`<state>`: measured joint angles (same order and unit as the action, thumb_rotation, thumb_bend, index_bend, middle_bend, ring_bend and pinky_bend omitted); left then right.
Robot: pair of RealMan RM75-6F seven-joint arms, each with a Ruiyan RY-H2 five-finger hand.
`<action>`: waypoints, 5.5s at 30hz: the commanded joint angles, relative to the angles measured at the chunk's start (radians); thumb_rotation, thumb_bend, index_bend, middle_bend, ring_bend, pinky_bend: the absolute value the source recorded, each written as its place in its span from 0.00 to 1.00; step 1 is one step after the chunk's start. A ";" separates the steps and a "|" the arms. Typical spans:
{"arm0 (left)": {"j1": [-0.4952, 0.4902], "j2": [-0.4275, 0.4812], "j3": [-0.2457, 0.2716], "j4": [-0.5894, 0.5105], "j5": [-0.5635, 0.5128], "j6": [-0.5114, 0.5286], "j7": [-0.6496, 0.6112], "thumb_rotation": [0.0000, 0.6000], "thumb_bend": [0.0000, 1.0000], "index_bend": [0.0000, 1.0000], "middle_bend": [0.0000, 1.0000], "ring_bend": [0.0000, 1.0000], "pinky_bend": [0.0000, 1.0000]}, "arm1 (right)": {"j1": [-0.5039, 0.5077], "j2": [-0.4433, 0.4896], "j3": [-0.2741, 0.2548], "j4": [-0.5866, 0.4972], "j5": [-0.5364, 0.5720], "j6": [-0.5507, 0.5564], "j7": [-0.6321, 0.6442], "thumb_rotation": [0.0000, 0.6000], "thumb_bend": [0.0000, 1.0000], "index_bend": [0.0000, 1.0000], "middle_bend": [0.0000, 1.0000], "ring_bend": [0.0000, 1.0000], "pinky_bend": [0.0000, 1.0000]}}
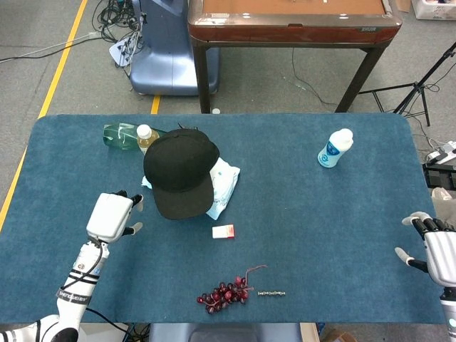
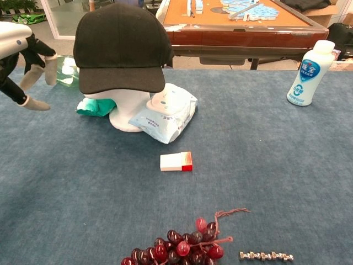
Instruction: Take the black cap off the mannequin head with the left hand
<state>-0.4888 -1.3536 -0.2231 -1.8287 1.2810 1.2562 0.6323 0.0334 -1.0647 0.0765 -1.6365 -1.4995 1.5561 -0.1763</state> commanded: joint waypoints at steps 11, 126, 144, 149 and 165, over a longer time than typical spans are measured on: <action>-0.043 -0.025 -0.002 -0.045 -0.010 0.007 0.027 1.00 0.00 0.60 0.79 0.56 0.71 | 0.001 -0.004 -0.001 -0.001 -0.002 -0.005 -0.012 1.00 0.07 0.39 0.35 0.42 0.68; -0.156 -0.158 -0.013 0.265 0.237 0.136 -0.154 1.00 0.76 0.68 0.84 0.61 0.81 | 0.021 -0.011 0.007 0.001 0.040 -0.057 -0.031 1.00 0.07 0.39 0.35 0.42 0.68; -0.193 -0.145 -0.086 0.258 0.194 0.125 -0.138 1.00 0.76 0.68 0.84 0.61 0.81 | 0.025 -0.010 0.009 0.003 0.049 -0.065 -0.028 1.00 0.07 0.39 0.35 0.42 0.68; -0.206 -0.143 -0.113 0.265 0.165 0.118 -0.139 1.00 0.76 0.68 0.84 0.61 0.81 | 0.026 -0.009 0.009 0.004 0.050 -0.066 -0.025 1.00 0.07 0.39 0.35 0.42 0.68; -0.226 -0.130 -0.157 0.264 0.123 0.138 -0.137 1.00 0.76 0.68 0.84 0.61 0.81 | 0.028 -0.009 0.009 0.005 0.055 -0.069 -0.024 1.00 0.07 0.39 0.35 0.42 0.68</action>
<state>-0.7135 -1.4841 -0.3788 -1.5651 1.4047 1.3941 0.4942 0.0615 -1.0736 0.0857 -1.6319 -1.4442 1.4872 -0.2000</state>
